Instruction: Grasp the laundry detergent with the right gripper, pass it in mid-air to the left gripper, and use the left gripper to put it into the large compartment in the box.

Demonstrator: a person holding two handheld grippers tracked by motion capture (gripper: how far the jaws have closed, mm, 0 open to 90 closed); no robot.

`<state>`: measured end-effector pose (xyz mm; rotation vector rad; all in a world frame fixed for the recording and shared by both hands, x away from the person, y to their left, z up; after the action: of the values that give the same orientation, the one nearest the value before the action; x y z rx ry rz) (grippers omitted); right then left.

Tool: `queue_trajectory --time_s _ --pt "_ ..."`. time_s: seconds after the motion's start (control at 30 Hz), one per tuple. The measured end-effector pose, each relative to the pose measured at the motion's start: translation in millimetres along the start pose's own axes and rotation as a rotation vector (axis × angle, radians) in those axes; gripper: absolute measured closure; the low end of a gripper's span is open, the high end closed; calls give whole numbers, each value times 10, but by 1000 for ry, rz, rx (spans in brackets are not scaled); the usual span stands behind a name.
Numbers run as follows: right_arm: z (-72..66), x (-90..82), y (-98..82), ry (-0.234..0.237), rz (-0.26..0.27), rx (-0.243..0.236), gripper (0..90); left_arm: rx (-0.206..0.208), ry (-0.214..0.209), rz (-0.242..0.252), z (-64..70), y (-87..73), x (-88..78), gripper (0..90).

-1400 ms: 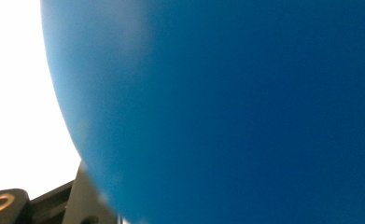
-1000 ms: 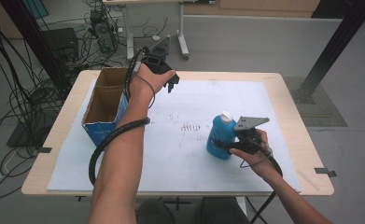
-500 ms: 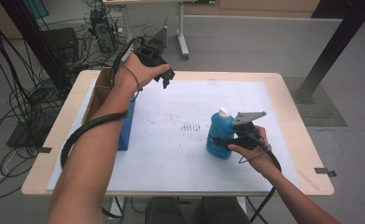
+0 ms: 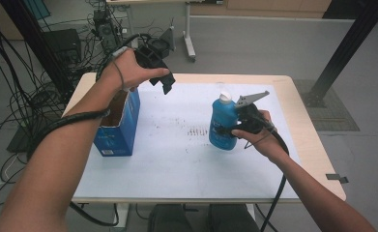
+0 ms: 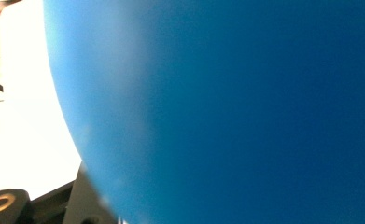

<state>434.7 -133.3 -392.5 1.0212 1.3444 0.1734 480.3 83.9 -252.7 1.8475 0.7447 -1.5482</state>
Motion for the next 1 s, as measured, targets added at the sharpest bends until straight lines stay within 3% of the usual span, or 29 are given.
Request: queue_trajectory --time_s 0.13,0.27,0.3,0.57,0.63,0.77,0.8,0.83,1.0 --pt "33 0 258 25 -18 -20 438 76 -24 59 -26 18 -219 57" --pt "34 16 421 55 -15 -19 438 120 -31 89 -41 28 -358 60" --pt "26 35 536 67 -17 -32 438 152 -34 95 -50 30 -434 59" --pt "-27 136 965 106 -2 -77 437 248 -39 86 -14 41 -621 60" --pt "-76 203 1132 125 3 -108 437 280 -35 83 5 59 -662 63" --pt "-149 303 1300 147 1 -150 436 329 -29 77 39 100 -725 70" --pt "-149 303 1300 147 1 -150 436 343 -27 75 47 109 -735 70" --pt "-179 353 1360 155 3 -180 436 349 -25 72 49 110 -741 70" --pt "-227 454 1413 193 3 -199 436 381 -37 52 77 83 -753 70"
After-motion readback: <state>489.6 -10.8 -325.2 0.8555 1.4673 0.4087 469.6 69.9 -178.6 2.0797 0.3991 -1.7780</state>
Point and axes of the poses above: each handheld gripper's, and its own axes: x roughly forward along the jaws, y roughly out of its top, z roughly to its right, the point moved 9 cm from there along x, roughly forward along the jaws, and after that the axes turned 7 degrees about -z, right-handed, at the moved point
